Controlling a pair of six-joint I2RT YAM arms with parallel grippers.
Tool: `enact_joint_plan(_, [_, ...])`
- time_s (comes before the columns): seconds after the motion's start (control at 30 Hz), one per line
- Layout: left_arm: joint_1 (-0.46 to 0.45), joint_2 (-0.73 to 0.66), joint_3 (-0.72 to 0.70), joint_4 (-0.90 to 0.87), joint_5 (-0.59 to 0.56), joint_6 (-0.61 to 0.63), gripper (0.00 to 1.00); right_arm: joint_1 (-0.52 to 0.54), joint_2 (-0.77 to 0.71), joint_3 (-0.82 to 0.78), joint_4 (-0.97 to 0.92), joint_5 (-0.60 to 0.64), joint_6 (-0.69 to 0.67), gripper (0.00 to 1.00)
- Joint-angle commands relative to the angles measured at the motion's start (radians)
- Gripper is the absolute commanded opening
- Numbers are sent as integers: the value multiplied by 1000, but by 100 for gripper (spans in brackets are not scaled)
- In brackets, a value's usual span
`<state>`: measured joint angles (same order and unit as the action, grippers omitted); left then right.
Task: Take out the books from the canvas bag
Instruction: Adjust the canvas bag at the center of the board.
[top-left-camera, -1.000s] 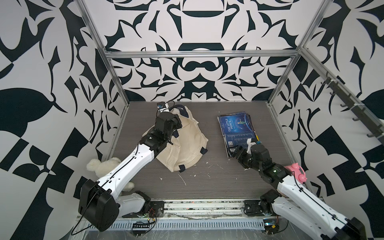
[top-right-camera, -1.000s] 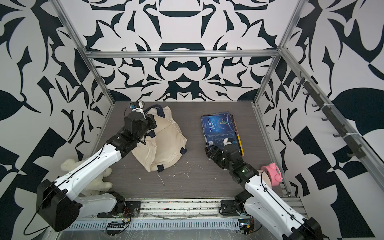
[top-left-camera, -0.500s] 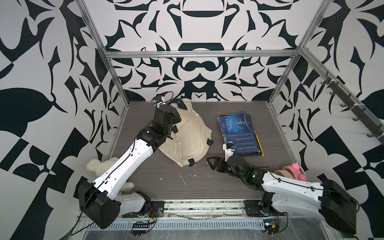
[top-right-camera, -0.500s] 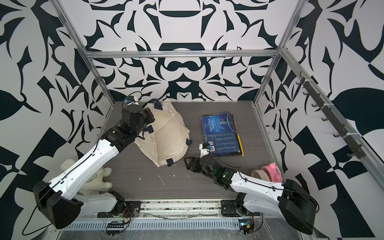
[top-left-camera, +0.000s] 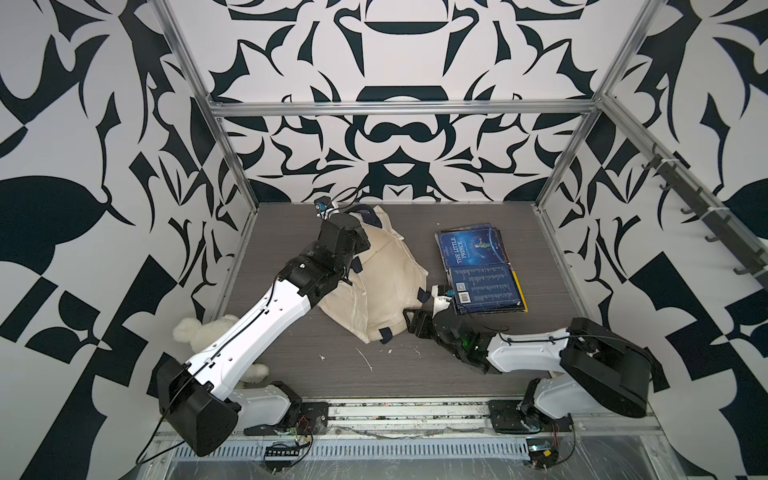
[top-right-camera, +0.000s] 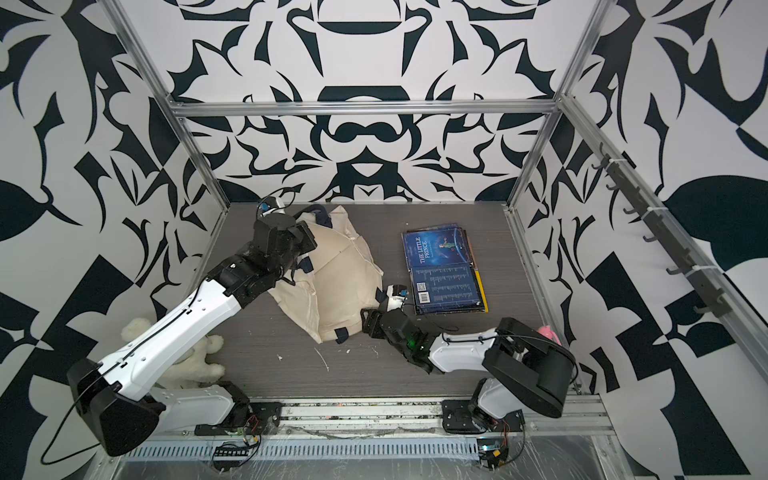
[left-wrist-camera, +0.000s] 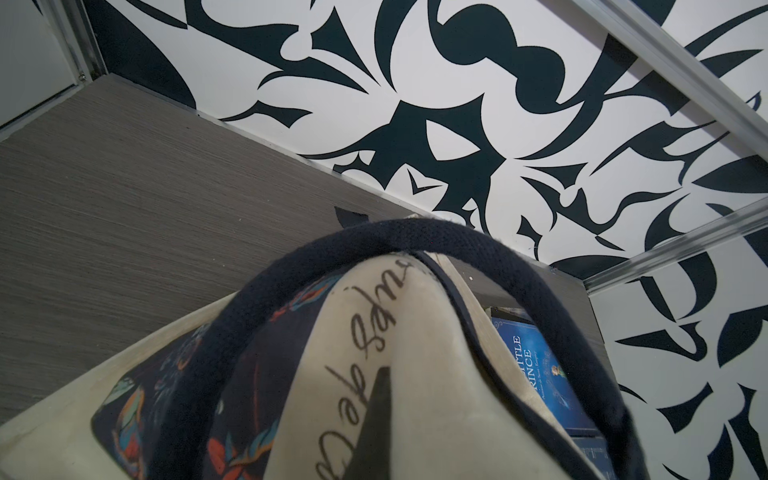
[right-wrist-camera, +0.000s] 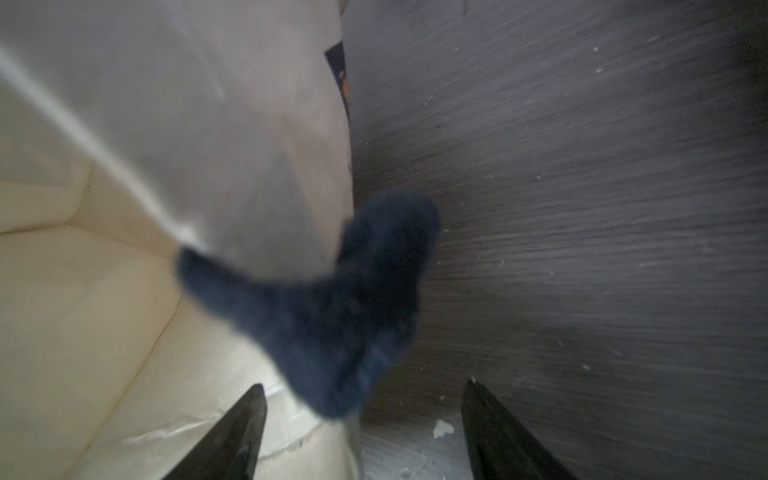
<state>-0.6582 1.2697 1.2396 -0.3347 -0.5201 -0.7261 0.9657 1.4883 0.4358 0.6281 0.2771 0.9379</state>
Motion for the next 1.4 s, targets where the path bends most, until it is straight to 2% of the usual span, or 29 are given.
enact_joint_plan(0.0, [-13,-17,47,33,-15,-29,0,5,42,48,143,20,-36,76])
enact_joint_plan(0.1, [-20,-20,46,34,-9,-39,0,5,87,52,203,27,-38,72])
enact_joint_plan(0.23, [-26,-25,45,34,-4,-44,0,5,125,40,284,49,-33,61])
enact_joint_plan(0.47, [-26,-41,14,49,15,-61,0,5,154,28,333,65,-20,25])
enact_joint_plan(0.57, [-26,-41,9,44,18,-60,0,5,149,24,337,67,-20,3])
enact_joint_plan(0.6, [-26,-42,6,43,15,-57,0,5,145,22,334,68,-20,0])
enact_joint_plan(0.83, [-23,-48,-9,42,-10,-16,1,4,77,19,263,80,-39,0])
enact_joint_plan(0.97, [-14,-48,-4,34,-1,16,25,3,30,34,194,88,-49,0])
enact_joint_plan(1.13, [16,-65,33,1,9,67,49,-9,-9,65,99,79,-46,0])
enact_joint_plan(1.37, [57,-134,101,-55,-13,162,78,-48,-49,176,-107,7,-17,0])
